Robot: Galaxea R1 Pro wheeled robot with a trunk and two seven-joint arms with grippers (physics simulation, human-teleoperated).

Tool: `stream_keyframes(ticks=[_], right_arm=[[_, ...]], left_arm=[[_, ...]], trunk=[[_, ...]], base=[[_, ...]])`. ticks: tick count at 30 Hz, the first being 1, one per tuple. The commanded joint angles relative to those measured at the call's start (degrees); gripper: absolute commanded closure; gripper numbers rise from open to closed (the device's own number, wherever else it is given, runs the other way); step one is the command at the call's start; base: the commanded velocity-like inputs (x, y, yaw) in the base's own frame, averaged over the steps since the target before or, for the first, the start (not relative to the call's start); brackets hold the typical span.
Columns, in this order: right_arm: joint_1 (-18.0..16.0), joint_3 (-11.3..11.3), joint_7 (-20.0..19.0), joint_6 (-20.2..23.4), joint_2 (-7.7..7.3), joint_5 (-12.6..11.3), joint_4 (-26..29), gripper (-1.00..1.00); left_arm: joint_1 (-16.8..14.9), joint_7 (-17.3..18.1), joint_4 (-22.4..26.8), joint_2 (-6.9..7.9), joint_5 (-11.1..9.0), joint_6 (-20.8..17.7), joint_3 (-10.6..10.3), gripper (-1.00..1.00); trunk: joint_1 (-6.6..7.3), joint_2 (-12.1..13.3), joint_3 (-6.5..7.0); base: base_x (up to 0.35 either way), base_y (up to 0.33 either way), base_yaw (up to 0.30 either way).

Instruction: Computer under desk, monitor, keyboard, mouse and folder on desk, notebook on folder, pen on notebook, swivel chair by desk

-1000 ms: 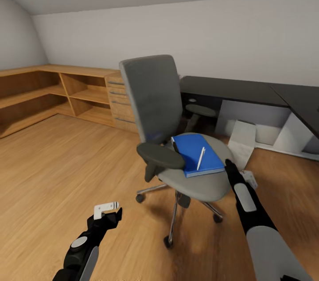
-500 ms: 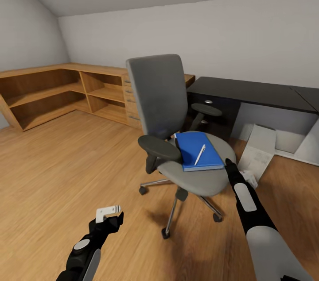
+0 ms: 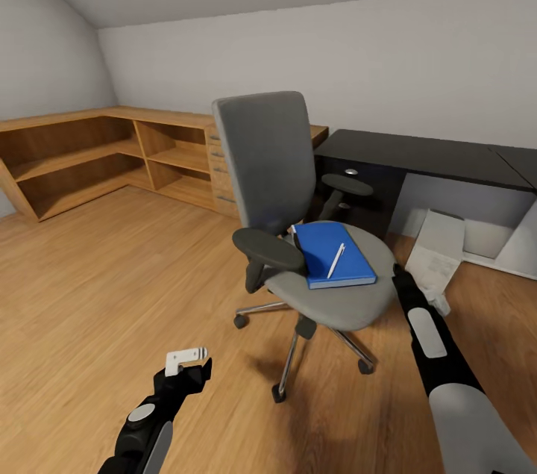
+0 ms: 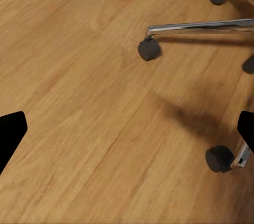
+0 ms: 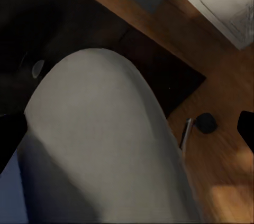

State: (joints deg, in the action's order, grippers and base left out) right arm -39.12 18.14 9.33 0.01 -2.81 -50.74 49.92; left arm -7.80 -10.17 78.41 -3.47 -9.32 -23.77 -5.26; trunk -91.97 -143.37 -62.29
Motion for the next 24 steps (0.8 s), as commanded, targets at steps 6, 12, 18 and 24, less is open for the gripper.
stream_keyframes(ticks=[6, 12, 18, 24], right_arm=[[0.00, 0.04, 0.21, 0.02, -1.30, -0.67, 0.04, -1.00], [0.01, 0.05, 0.23, 0.05, -1.40, -0.68, -0.06, -1.00], [0.02, 0.03, 0.20, 0.08, -1.31, -0.73, -0.11, -1.00], [0.07, -0.03, 0.27, 0.18, -1.18, -0.81, -0.16, -1.00]], left_arm=[[-0.03, -0.50, 0.07, 0.02, -0.61, -0.22, -0.11, -1.00], [-0.03, -0.47, 0.07, 0.02, -0.61, -0.22, -0.11, -1.00], [-0.03, -0.47, 0.07, 0.03, -0.60, -0.27, -0.11, -1.00], [-0.03, -0.51, 0.07, 0.03, -0.55, -0.30, -0.11, -1.00]], trunk=[[0.01, -0.02, -0.05], [0.01, -0.02, -0.05], [0.01, -0.02, -0.05], [0.01, -0.02, -0.05]], base=[[0.023, 0.000, 0.000], [0.253, 0.000, 0.000], [0.266, 0.000, 0.000], [0.088, 0.000, 0.000]])
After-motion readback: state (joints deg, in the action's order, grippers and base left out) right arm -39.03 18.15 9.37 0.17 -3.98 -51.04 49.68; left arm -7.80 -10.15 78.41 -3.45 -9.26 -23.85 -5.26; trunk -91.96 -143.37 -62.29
